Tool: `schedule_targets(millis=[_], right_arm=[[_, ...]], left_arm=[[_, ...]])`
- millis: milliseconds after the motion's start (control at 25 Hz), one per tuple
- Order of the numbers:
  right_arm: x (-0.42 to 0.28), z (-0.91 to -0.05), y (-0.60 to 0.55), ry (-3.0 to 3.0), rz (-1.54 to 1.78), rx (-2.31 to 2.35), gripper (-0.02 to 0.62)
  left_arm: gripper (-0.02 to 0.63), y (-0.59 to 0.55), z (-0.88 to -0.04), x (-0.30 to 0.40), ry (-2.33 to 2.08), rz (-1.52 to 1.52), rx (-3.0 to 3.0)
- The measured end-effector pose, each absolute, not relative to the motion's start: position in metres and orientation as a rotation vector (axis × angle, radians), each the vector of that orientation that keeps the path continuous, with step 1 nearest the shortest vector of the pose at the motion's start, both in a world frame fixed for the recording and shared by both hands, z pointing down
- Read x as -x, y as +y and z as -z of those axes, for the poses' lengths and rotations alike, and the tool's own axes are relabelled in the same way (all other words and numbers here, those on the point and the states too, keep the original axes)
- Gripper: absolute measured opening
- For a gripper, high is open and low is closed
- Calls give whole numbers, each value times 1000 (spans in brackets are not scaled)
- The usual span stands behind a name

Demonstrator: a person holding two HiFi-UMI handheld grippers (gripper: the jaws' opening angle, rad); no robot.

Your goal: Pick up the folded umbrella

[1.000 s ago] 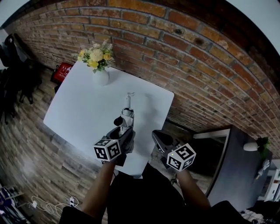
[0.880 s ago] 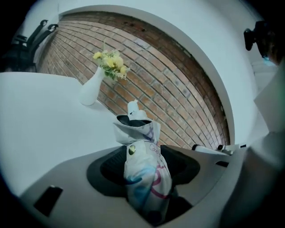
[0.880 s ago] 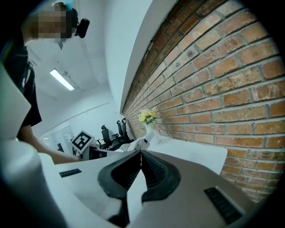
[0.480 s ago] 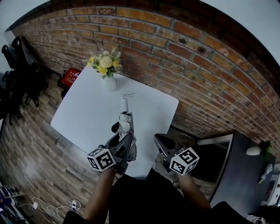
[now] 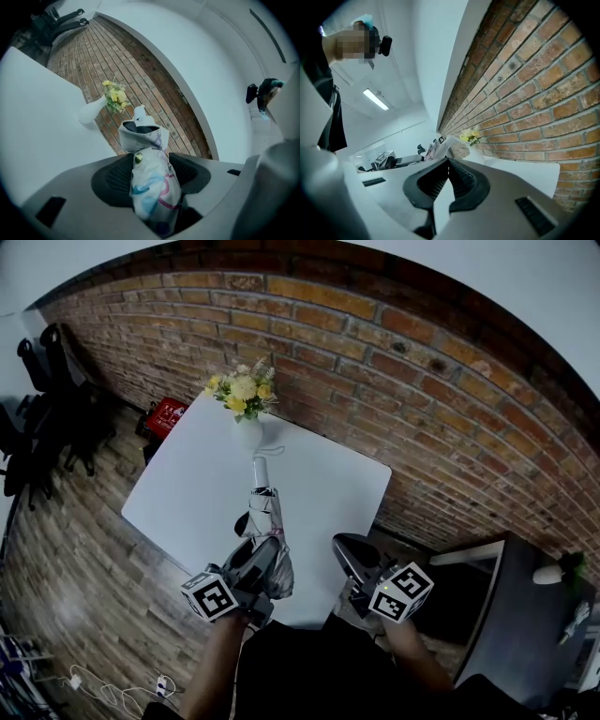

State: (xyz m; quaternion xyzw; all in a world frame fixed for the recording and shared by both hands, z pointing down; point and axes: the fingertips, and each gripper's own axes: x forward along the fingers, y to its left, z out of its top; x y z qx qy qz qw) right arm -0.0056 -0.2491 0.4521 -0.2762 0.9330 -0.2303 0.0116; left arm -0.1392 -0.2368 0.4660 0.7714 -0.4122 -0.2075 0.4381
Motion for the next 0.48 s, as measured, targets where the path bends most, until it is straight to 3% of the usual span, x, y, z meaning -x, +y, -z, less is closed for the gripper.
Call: schedule_targets(millis=[480], right_arm=[[2, -430, -251, 2899, 658, 845, 21]], left_arm=[[247, -226, -445, 172, -1033, 657, -1869]])
